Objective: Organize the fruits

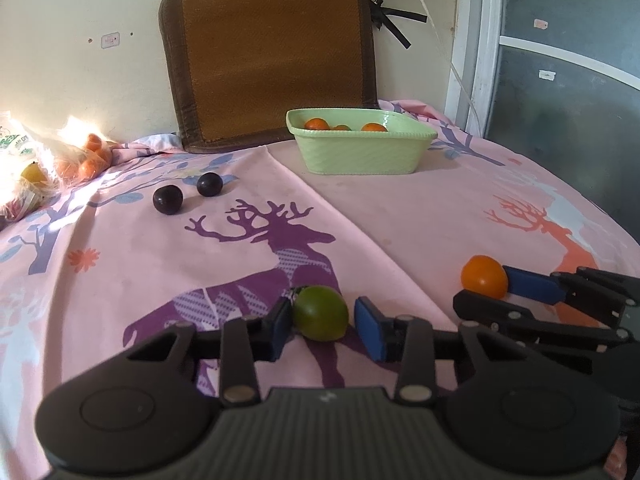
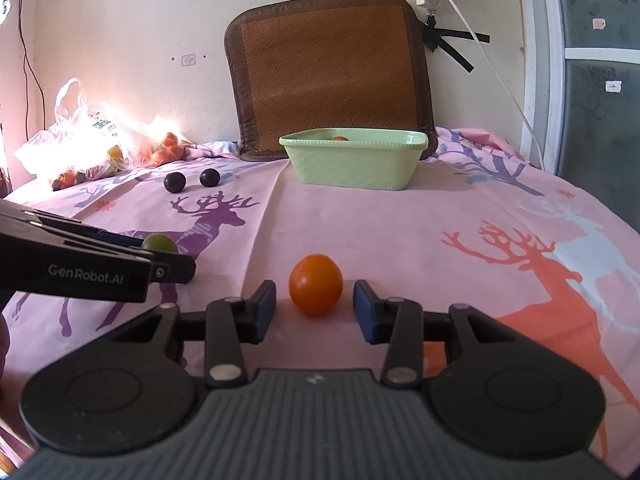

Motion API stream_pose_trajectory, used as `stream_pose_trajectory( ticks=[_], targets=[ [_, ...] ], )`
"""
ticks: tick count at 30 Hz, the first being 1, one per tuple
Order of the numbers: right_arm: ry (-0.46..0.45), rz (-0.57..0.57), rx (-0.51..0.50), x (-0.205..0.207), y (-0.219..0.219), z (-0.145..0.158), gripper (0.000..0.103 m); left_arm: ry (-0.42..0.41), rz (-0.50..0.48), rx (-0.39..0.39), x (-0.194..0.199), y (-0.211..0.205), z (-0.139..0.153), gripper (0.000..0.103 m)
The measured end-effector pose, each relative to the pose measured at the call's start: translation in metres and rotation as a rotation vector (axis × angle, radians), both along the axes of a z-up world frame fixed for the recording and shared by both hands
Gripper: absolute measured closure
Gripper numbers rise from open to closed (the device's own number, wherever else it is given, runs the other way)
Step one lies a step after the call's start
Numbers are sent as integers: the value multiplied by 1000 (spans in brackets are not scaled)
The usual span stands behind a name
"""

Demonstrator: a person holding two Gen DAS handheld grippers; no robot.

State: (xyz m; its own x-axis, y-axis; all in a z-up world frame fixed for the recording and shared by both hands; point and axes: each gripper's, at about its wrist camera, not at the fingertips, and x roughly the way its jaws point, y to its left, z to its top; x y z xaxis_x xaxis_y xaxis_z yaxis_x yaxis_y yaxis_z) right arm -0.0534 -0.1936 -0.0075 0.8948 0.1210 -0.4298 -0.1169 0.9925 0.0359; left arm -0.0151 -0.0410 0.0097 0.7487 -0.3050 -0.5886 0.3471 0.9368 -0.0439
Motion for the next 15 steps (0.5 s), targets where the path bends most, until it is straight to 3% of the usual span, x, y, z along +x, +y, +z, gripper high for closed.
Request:
stream_pose_trajectory(
  ticks=[5,15],
  targets=[
    [-8,12,-23,0,3,0,72,8,9,-18,2,4,1,73],
    [-23,3,11,4,-2,5,72,22,13,-36,12,5,4,73]
  ],
)
